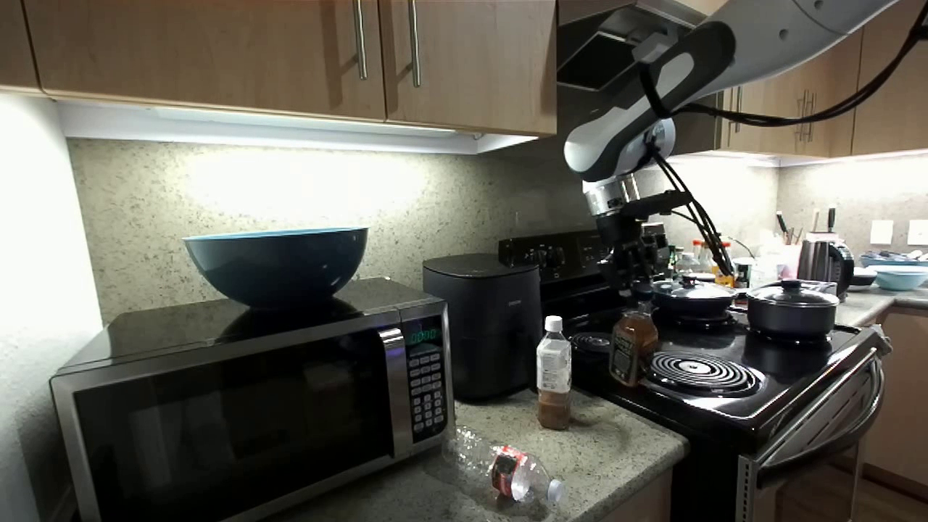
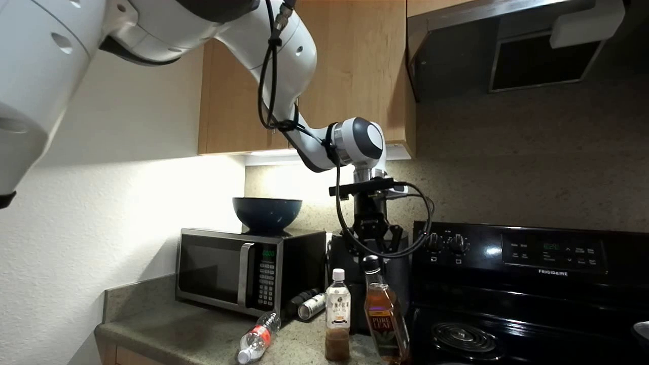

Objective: Move the bottle of tea to the counter on the left.

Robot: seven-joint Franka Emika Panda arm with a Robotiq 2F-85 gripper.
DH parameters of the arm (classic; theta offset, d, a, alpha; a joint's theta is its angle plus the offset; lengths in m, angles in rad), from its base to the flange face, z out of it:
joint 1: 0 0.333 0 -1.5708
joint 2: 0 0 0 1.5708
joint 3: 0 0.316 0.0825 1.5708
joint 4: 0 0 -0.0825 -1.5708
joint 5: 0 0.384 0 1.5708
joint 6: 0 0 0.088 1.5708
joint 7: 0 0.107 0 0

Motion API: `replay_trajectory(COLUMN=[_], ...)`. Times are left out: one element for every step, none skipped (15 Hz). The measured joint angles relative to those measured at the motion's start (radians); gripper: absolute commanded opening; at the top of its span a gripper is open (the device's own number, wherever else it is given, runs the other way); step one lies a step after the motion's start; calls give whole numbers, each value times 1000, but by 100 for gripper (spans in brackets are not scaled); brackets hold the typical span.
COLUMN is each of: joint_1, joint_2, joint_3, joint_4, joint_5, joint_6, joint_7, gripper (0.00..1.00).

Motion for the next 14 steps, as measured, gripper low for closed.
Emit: replay_trajectory(joint_1=[10,19,27,33,37,38,38,38,37,36,33,29,23,17], joint_2=[-12,-23,-33,-39,-43,-42,-40,-34,-27,-16,-4,10,25,40], joint_3=[5,10,15,18,22,27,31,33,36,37,37,37,37,38], joint_4=[-9,-18,-27,-34,-37,-37,-37,-36,-34,-32,-30,-28,-22,-18], joint_5=[-4,-7,-11,-12,-13,-13,-13,-13,-12,-7,2,14,29,45], joint_6=[0,0,0,1,1,4,9,13,16,16,18,21,26,36], joint_7=[1,2,2,2,2,2,1,-2,-7,-23,-46,-75,-109,-146], gripper=[20,20,20,20,20,20,20,20,20,20,20,20,20,20])
